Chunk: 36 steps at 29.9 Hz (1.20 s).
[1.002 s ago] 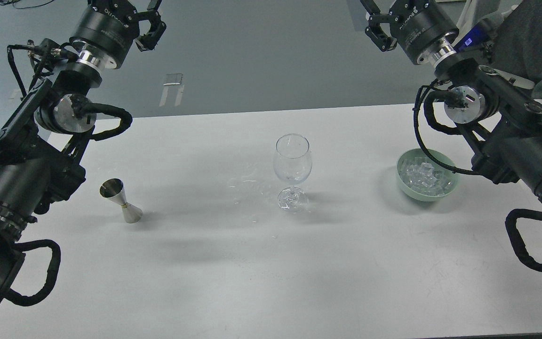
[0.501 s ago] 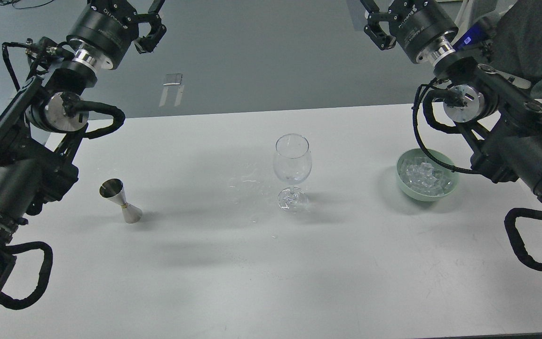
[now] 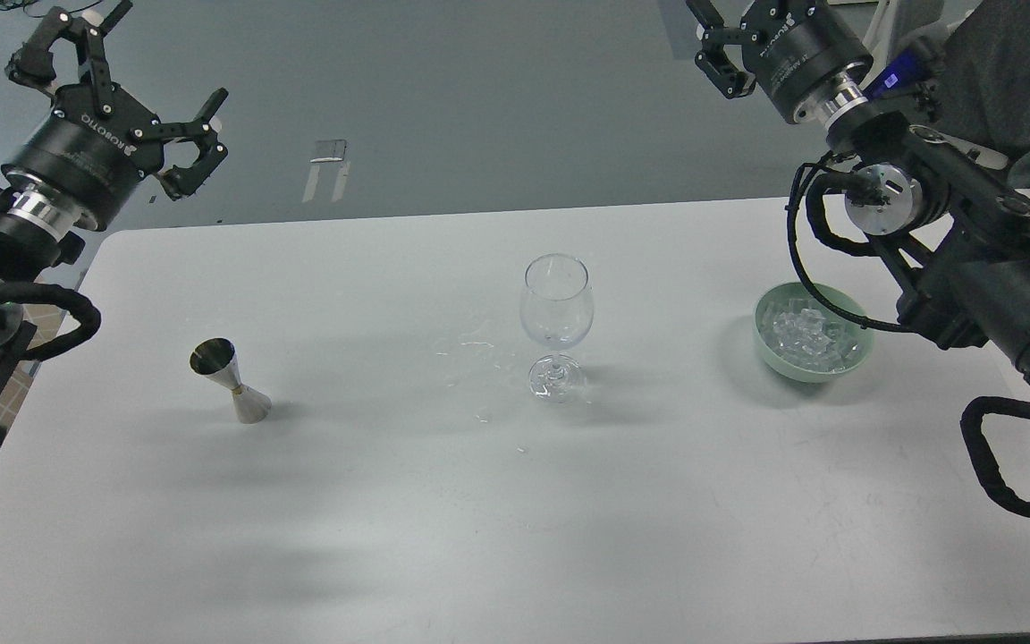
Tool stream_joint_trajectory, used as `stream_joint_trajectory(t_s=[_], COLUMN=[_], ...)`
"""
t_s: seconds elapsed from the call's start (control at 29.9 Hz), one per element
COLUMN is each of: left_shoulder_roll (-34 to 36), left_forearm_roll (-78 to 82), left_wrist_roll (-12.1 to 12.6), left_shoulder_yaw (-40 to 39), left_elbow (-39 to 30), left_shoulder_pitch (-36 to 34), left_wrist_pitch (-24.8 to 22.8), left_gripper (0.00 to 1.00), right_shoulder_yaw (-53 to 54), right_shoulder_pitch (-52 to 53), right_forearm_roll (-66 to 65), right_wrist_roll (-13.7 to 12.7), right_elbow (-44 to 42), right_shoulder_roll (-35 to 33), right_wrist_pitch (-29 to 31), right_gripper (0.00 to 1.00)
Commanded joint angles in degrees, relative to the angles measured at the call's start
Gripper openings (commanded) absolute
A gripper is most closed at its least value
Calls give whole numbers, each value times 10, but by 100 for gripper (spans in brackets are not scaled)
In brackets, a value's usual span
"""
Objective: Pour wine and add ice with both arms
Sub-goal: 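Lower the open left gripper toward the metal jigger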
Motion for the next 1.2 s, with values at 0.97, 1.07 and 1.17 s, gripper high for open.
stream_joint_trajectory(t_s=[0.97, 1.07, 1.17], left_shoulder_roll=[-190, -215, -230], left_forearm_roll=[-116, -116, -115], left_wrist_roll=[148, 153, 154], left_shoulder_yaw=[-289, -289, -284], left_elbow=[-173, -179, -179], left_shoulder_pitch=[497, 504, 503], left_wrist_pitch=[-11, -1, 20], left_gripper=[95, 95, 95], right_shoulder_yaw=[-1, -2, -2], right_shoulder_pitch=[-15, -16, -19], right_forearm_roll=[-1, -1, -1], right_wrist_roll=[0, 0, 0], right_elbow=[-1, -1, -1], right_shoulder_roll=[-1, 0, 0], right_wrist_pitch=[-1, -1, -1], right_gripper=[100, 100, 100])
